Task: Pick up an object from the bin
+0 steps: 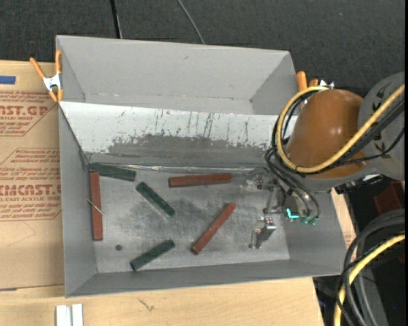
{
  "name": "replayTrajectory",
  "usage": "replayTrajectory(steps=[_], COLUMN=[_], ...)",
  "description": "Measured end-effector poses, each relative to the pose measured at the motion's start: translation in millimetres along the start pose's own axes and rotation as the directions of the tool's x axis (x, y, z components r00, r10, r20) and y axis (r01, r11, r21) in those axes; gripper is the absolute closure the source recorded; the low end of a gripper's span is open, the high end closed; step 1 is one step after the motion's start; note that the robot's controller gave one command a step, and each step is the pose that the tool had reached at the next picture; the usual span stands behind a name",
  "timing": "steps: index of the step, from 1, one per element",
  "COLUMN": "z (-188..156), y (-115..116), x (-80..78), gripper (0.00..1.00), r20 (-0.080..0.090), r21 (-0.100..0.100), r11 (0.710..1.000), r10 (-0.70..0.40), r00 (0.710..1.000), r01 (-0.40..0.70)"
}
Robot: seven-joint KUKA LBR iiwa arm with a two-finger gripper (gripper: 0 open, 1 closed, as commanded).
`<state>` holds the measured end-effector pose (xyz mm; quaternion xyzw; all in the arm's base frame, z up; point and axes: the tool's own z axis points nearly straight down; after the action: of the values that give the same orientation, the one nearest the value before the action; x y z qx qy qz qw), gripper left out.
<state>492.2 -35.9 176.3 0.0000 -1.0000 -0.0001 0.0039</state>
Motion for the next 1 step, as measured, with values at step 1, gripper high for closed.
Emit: replayTrajectory(steps=[1], z=[-4.0], y=[0.0], x=[-1.9], gripper=[0.0], r20=[0.008], r21=[0.001], r11=[1.0], r10=[0.0], r00=[1.0], r01=[0.0])
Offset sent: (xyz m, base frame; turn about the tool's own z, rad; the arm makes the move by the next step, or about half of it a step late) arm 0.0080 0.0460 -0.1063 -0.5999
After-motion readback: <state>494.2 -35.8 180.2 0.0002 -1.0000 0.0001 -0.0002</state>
